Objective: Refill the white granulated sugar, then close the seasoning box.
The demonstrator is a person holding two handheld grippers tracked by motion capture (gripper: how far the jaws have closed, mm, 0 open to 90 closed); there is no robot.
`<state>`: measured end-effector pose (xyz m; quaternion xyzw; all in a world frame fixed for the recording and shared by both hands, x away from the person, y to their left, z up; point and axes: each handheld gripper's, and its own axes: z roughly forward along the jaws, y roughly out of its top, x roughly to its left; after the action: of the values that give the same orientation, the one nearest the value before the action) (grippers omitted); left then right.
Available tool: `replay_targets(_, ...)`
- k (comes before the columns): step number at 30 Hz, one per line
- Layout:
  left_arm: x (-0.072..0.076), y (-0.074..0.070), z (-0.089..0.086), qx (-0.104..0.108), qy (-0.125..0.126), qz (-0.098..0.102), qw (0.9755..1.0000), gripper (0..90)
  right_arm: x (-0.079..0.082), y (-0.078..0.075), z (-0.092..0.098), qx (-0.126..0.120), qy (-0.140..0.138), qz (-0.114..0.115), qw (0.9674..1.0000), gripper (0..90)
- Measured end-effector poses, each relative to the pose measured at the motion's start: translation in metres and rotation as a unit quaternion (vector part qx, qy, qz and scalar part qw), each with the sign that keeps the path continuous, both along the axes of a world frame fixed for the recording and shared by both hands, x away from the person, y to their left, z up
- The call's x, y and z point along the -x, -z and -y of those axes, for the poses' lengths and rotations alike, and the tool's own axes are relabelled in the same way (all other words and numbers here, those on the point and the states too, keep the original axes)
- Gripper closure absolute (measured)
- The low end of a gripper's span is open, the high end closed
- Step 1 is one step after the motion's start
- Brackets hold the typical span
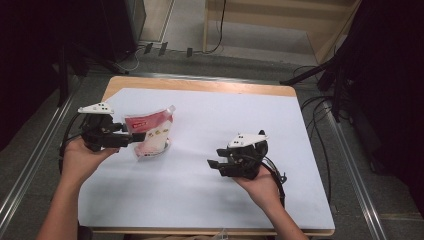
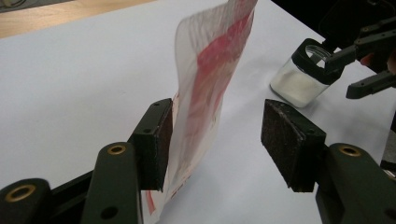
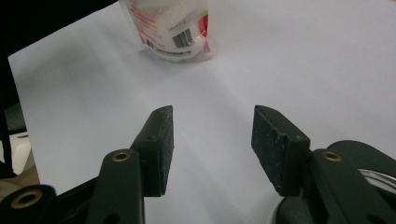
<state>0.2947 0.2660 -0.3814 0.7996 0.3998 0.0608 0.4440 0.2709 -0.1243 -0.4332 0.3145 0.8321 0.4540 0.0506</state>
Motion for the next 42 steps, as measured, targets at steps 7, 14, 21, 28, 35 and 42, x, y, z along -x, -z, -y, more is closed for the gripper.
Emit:
replay_targets(7,0.005,0.000,-0.011,-0.005,-0.010,0.007,0.9999,43.9,-0.003,-0.002,0.005,0.002,0.005,-0.001,1.0000,49.5)
replay_targets(14,0.008,0.002,-0.022,-0.006,-0.024,0.000,0.9997,42.4,-0.004,-0.002,0.006,0.004,0.004,-0.002,1.0000,49.6)
replay_targets(21,0.009,0.009,-0.034,-0.011,-0.044,-0.013,0.9989,40.9,-0.005,-0.001,0.006,0.006,0.004,-0.004,1.0000,49.6)
replay_targets(28,0.009,0.015,-0.042,-0.027,-0.052,-0.036,0.9976,40.4,-0.007,-0.002,0.007,0.005,0.005,-0.006,1.0000,49.6)
replay_targets(35,0.006,0.025,-0.049,-0.042,-0.063,-0.020,0.9969,40.8,-0.008,-0.003,0.007,0.002,0.005,-0.007,1.0000,49.7)
replay_targets(42,0.001,0.031,-0.051,-0.027,-0.077,-0.026,0.9963,40.5,-0.008,-0.013,0.010,0.001,0.006,-0.005,1.0000,49.7)
